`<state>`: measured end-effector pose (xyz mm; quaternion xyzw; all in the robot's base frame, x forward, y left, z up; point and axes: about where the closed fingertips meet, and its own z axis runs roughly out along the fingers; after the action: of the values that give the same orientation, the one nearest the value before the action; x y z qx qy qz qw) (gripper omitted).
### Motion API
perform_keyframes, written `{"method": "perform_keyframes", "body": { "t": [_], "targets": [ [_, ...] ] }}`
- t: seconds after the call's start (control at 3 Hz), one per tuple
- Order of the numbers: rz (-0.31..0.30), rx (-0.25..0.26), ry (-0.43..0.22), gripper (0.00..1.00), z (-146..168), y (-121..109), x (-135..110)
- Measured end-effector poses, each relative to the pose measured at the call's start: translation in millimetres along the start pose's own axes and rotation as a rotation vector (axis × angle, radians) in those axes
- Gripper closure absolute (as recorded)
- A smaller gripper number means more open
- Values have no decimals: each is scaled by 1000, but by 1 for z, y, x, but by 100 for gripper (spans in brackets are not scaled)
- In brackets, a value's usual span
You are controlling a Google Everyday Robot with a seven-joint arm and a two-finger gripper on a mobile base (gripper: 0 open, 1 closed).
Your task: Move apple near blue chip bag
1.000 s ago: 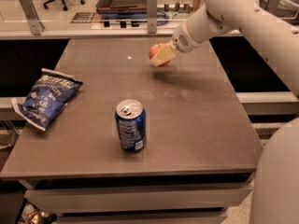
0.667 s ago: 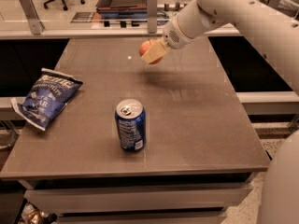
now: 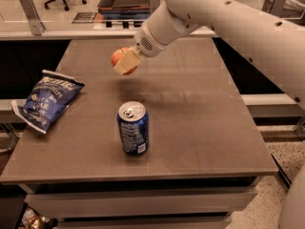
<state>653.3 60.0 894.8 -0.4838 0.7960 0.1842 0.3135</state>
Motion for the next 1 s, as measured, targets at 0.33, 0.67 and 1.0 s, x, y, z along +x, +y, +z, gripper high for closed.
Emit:
{"method": "perform_keyframes", "body": {
  "t": [0.33, 0.67, 1.0],
  "targets": [
    [-27, -42, -3, 100, 17, 39, -7],
    [-50, -69, -19, 100, 27, 75, -4],
    [-74, -99, -32, 100, 39, 105, 6]
  ]
}}
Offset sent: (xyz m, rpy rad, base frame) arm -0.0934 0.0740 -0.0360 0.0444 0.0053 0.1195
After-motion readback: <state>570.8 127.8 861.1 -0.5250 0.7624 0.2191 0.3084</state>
